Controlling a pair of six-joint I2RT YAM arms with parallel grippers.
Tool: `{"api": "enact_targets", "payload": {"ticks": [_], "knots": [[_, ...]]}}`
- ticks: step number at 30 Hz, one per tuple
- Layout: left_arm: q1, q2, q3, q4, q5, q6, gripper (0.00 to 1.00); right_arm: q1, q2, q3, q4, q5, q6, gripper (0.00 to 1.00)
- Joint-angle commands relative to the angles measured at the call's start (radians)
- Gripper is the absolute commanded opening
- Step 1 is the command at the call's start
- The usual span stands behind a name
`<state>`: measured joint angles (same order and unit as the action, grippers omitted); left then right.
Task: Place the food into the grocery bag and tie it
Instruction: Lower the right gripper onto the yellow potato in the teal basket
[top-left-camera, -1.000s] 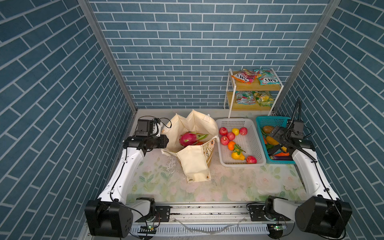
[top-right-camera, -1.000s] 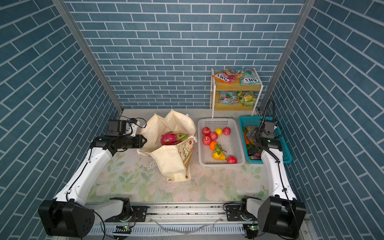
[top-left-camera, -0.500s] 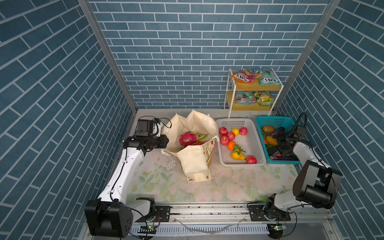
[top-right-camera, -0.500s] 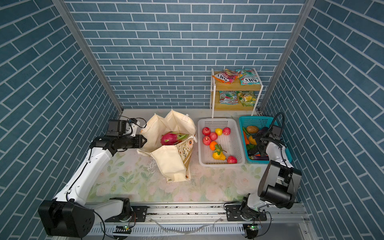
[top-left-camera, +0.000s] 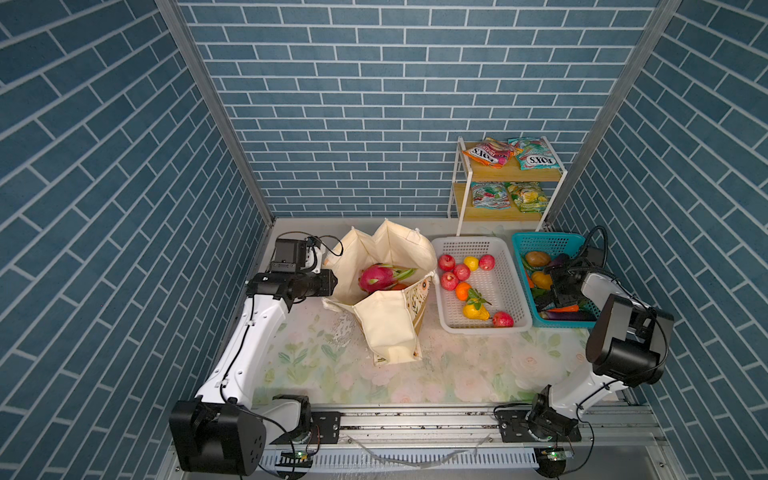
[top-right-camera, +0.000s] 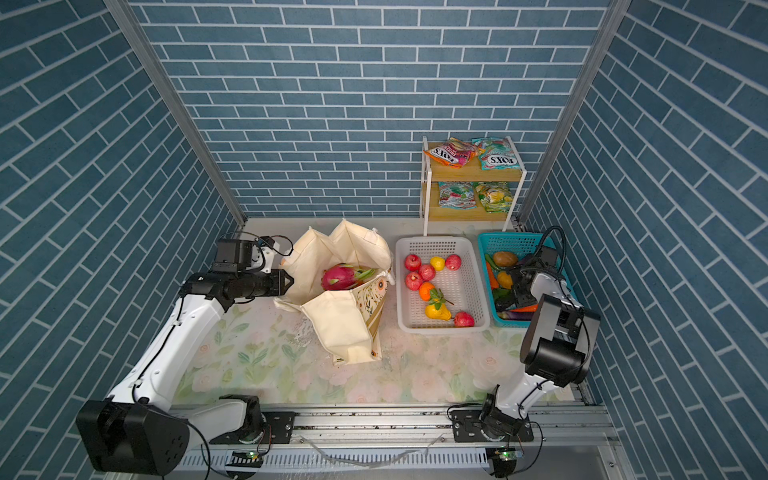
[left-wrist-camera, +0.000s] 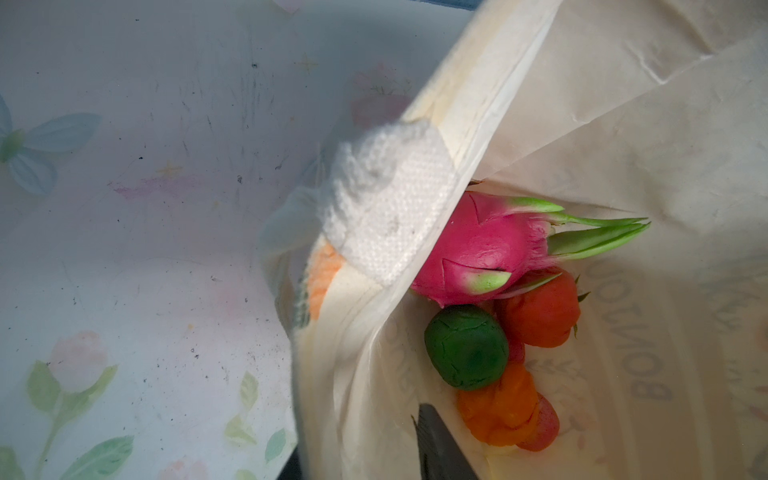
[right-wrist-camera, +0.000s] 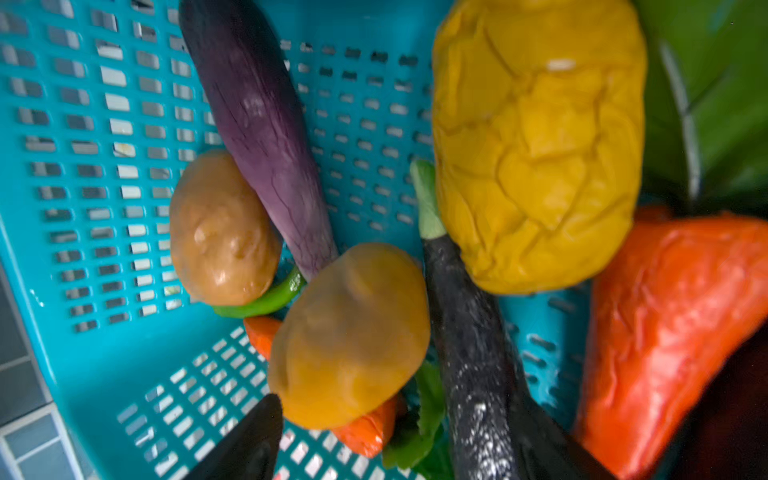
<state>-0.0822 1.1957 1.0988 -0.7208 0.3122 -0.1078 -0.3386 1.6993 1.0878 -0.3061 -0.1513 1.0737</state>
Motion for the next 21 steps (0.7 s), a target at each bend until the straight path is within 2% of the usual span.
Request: {"api": "enact_targets", "payload": {"ticks": [1,8,21], "knots": [[-0.005,-0.011,0.007,-0.012,0.013,0.004,0.37,-0.002,0.035,0.039,0.03,0.047,0.039,0.82],[-0.005,-0.012,0.007,-0.012,0.009,0.005,0.37,0.0,0.11,0.072,0.074,0.025,0.043,0.74],[-0.005,-0.009,0.007,-0.013,0.005,0.005,0.37,0.011,0.144,0.083,0.089,-0.006,0.047,0.8]]}}
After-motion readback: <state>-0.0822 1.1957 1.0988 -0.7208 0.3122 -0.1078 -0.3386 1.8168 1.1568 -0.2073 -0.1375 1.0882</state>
